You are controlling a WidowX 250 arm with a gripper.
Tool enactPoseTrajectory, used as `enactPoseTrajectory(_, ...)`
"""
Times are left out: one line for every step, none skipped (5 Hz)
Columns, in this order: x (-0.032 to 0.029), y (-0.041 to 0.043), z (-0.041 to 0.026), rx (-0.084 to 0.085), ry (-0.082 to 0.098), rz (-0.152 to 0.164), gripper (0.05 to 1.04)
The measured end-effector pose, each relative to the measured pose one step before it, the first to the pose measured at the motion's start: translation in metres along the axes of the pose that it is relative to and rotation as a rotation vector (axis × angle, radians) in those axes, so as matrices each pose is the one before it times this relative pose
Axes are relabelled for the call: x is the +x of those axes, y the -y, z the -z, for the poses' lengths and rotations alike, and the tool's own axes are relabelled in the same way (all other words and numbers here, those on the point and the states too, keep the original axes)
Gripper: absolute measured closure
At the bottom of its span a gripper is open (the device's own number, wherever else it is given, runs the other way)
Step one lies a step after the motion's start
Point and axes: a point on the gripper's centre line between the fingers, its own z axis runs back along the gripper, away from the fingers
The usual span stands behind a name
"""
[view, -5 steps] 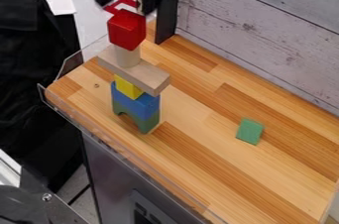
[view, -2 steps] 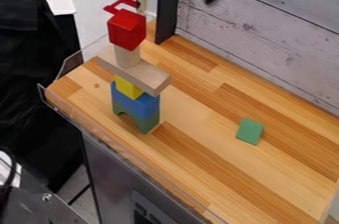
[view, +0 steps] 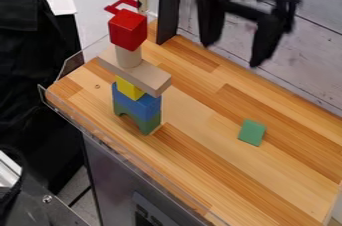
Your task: Take the red cube and place it on top of the cylinder
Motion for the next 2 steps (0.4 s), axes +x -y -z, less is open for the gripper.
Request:
enactPoseTrajectory(0.00857, 0.00877, 0.01712, -0.0068, -0.0115, 0.0044, 0.083)
enactPoseTrajectory(0.00759, 0.00774, 0.01901, 0.0333, -0.0129, -0.0256, 0.083)
